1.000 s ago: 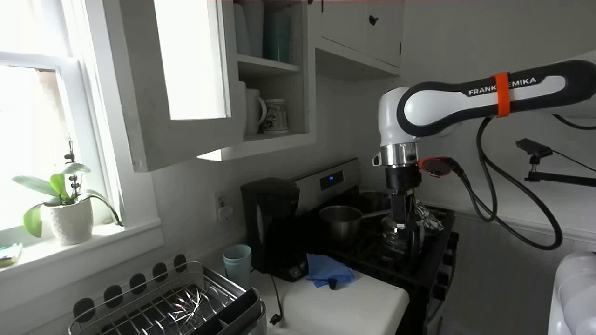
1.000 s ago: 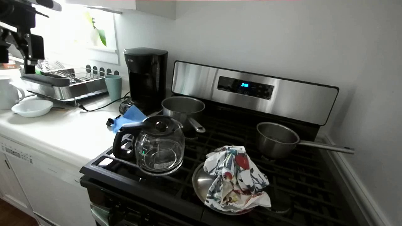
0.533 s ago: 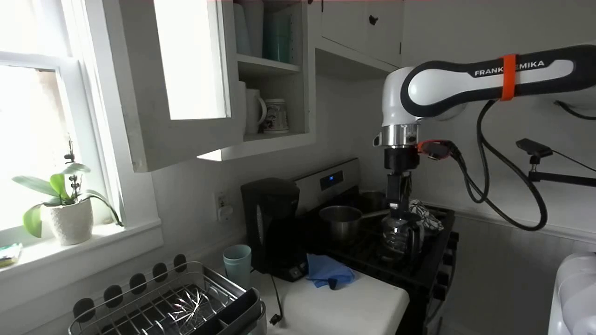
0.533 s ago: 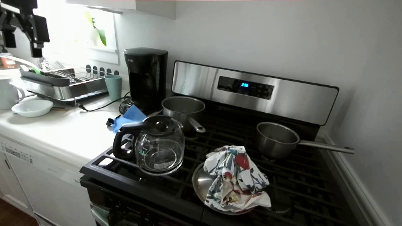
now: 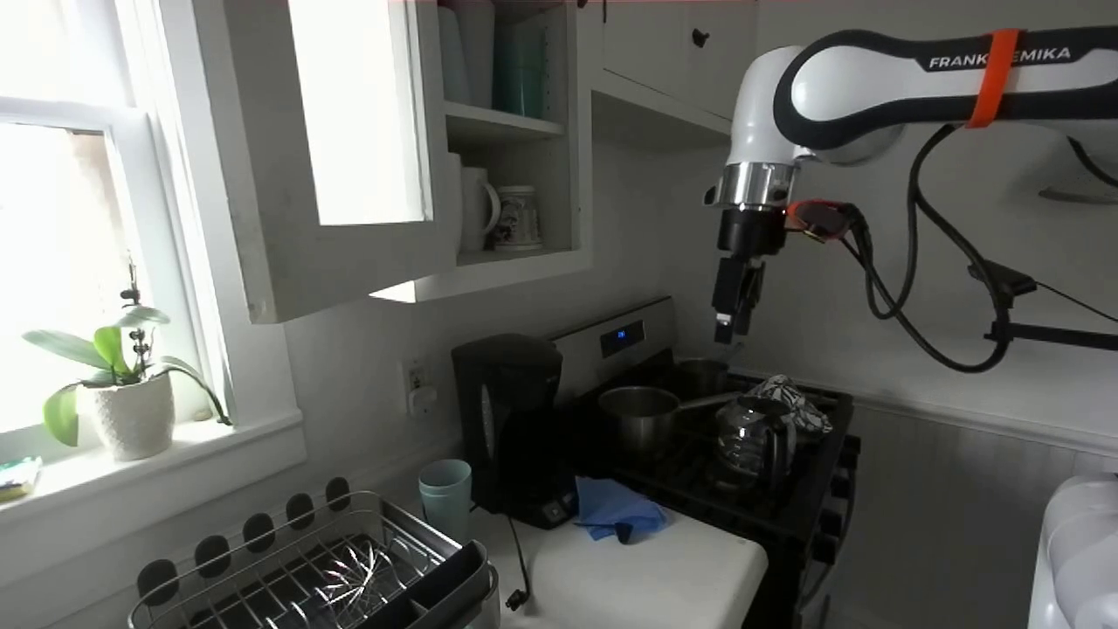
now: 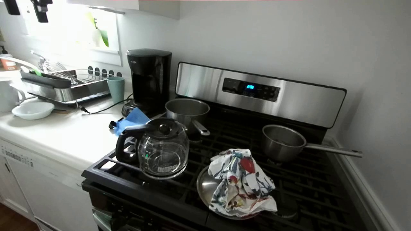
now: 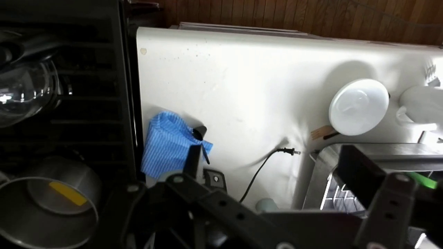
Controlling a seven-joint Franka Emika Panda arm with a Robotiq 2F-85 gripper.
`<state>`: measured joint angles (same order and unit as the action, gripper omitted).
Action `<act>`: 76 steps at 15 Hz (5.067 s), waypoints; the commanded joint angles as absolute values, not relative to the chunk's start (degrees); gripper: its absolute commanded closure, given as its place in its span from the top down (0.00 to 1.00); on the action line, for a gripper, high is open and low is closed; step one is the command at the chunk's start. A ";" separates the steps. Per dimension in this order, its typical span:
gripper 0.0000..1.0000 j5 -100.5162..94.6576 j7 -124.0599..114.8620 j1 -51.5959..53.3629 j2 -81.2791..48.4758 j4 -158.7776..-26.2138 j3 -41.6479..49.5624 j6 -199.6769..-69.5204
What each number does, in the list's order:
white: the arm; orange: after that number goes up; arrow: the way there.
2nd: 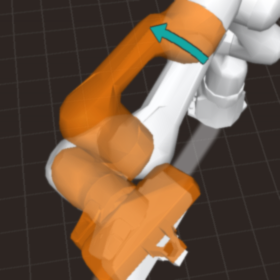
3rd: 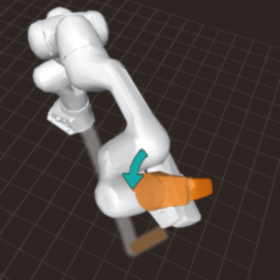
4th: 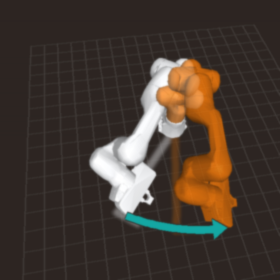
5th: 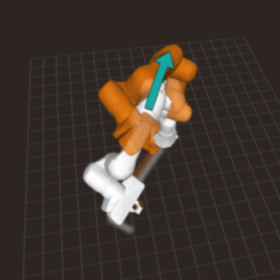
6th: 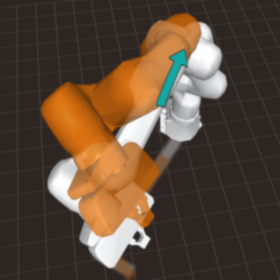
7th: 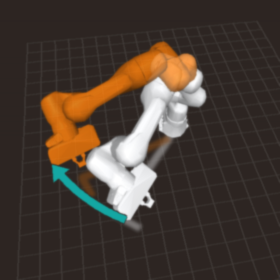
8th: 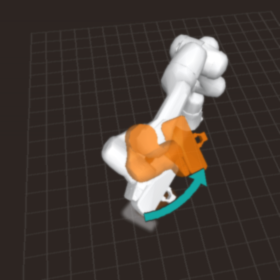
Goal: Move the cup from the top shelf to the bottom shelf
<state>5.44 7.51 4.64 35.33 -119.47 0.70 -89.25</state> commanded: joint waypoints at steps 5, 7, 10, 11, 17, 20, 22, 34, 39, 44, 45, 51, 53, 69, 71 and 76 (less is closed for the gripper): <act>1.00 4.66 11.46 5.11 36.15 -112.53 0.64 -88.54; 1.00 5.38 10.45 4.70 35.69 -113.11 0.58 -89.11; 1.00 5.35 11.14 4.77 35.69 -112.68 0.63 -89.12; 1.00 5.35 11.22 4.78 35.69 -112.68 0.63 -89.12; 1.00 6.63 13.89 5.80 35.41 -109.74 1.80 -87.63; 1.00 6.68 17.16 6.77 34.84 -105.68 2.35 -86.82; 1.00 6.42 18.79 7.28 34.06 -102.94 2.38 -86.91; 1.00 5.07 28.81 11.02 21.57 -83.52 -0.35 -99.09; 1.00 5.06 28.68 10.49 15.62 -77.33 -2.00 -110.01; 1.00 6.65 26.37 10.93 10.24 -74.53 -2.43 -125.43; 1.00 7.08 25.89 11.12 9.03 -73.99 -2.58 -127.60; 1.00 9.01 24.30 12.28 3.44 -71.54 -4.26 -135.89; 1.00 7.74 25.11 11.86 5.15 -74.44 -4.09 -135.55; 1.00 7.59 24.36 11.96 3.88 -72.92 -4.27 -136.19; 1.00 8.10 23.81 11.84 2.71 -72.15 -4.14 -138.56; 1.00 7.87 22.19 11.97 -0.46 -70.25 -4.29 -146.82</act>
<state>7.81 23.94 11.83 2.27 -73.09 -4.06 -142.84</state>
